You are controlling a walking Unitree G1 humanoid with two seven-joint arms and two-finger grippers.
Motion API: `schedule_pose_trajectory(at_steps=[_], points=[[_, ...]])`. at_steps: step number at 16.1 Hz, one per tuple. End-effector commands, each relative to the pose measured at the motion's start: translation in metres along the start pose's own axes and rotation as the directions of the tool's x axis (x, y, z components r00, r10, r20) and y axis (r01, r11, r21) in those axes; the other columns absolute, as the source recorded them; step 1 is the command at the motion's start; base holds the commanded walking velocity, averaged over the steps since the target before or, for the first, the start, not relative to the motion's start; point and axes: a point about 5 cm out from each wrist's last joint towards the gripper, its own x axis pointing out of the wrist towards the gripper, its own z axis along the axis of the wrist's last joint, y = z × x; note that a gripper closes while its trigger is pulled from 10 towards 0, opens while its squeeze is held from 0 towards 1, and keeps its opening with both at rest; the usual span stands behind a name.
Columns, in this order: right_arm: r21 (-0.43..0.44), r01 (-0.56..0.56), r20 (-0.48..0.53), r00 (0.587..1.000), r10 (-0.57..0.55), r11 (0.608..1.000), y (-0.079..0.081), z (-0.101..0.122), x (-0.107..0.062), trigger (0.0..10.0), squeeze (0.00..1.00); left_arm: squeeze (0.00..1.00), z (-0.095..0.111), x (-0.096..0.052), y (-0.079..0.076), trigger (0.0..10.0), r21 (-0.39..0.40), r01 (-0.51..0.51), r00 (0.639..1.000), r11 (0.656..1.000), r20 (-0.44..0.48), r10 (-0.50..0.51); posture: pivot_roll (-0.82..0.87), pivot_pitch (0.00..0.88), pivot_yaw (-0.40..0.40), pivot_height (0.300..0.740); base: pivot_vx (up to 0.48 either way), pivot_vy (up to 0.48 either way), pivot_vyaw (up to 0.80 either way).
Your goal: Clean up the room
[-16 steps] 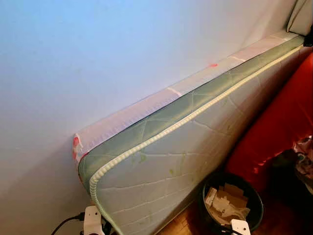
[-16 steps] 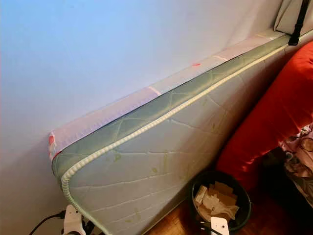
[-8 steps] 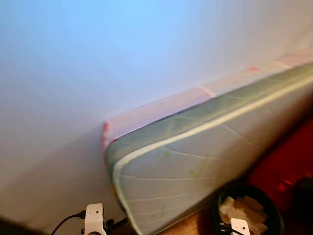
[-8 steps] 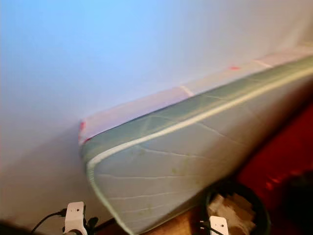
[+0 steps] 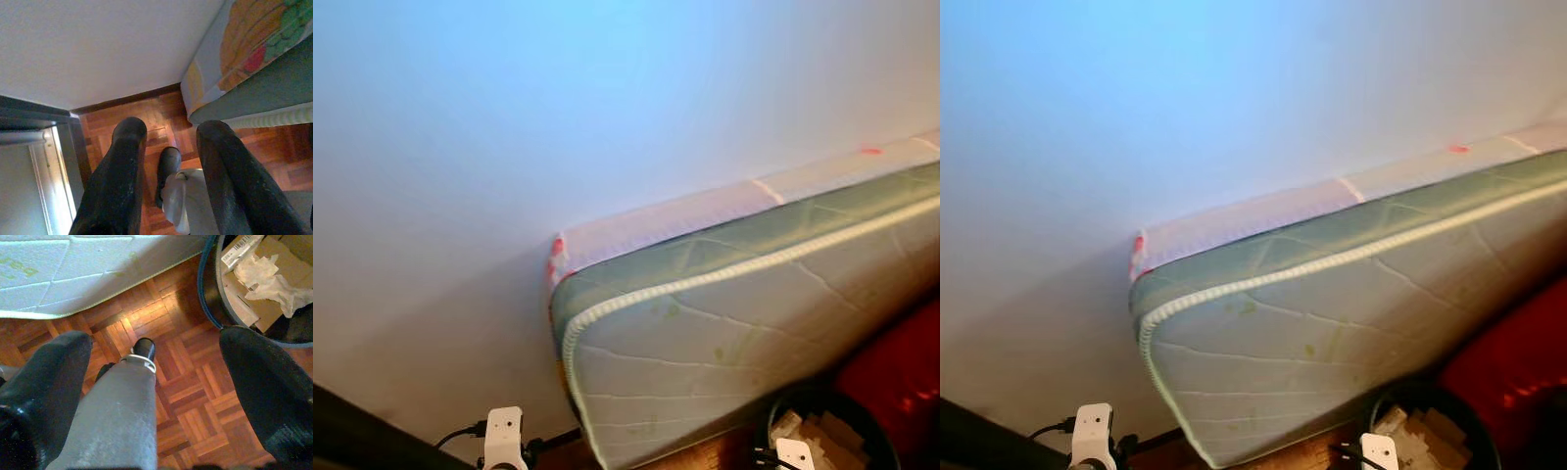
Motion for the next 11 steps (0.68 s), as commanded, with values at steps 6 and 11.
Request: schedule_pose_trajectory(at_steps=[6, 11], points=[[-0.087, -0.047, 0.036, 0.998, 0.050, 0.995, 0.0001, 0.0388, 0.0056, 10.0, 0.00, 0.00, 0.0024, 0.0036, 0.0112, 10.0, 0.080, -0.003, 0.989, 0.997, -0.150, 0.015, -0.02, 0.000, -0.005, 0.740, 0.000, 0.000, 0.80], [-0.085, -0.043, 0.037, 0.998, 0.047, 0.995, -0.0003, 0.0389, 0.0056, 10.0, 0.00, 0.00, 0.0024, 0.0037, 0.0107, 10.0, 0.076, -0.001, 0.989, 0.997, -0.149, 0.012, -0.02, 0.000, -0.005, 0.740, 0.000, 0.000, 0.80]])
